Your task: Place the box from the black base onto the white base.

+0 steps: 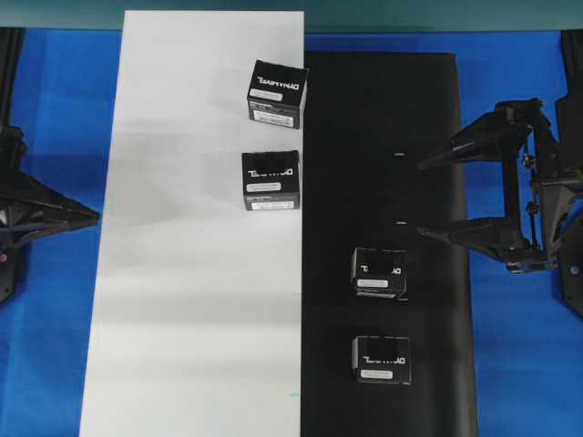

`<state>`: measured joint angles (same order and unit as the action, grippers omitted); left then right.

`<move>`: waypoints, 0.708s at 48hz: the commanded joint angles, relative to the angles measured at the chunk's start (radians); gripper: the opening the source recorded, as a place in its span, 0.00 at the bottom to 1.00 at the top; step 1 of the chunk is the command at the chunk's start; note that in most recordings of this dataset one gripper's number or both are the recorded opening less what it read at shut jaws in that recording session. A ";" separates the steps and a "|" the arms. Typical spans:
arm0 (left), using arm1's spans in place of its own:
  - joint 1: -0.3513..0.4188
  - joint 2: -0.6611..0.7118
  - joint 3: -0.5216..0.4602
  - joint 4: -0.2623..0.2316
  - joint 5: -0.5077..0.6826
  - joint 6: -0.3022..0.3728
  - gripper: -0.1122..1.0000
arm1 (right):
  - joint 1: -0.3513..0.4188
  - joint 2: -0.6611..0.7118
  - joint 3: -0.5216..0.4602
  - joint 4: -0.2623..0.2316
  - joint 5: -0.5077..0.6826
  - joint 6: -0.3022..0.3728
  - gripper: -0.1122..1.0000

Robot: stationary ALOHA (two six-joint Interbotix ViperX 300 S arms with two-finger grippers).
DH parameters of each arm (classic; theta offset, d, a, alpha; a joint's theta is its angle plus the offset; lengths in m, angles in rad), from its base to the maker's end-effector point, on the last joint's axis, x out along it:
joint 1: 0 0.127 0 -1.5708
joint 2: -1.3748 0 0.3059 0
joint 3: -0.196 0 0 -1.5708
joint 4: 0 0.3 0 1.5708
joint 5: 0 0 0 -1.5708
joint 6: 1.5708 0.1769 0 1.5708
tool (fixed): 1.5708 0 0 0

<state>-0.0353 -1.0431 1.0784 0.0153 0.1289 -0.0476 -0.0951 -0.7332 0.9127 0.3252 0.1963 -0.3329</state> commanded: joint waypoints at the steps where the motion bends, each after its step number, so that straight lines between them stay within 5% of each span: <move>1: 0.002 0.003 -0.021 0.003 -0.009 -0.003 0.07 | 0.003 0.005 -0.006 0.000 -0.008 0.002 0.99; 34: 0.000 -0.014 -0.020 0.003 -0.074 0.012 0.07 | 0.006 -0.005 0.026 0.003 -0.044 0.008 0.99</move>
<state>-0.0353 -1.0584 1.0784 0.0153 0.0644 -0.0368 -0.0890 -0.7378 0.9373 0.3252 0.1733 -0.3267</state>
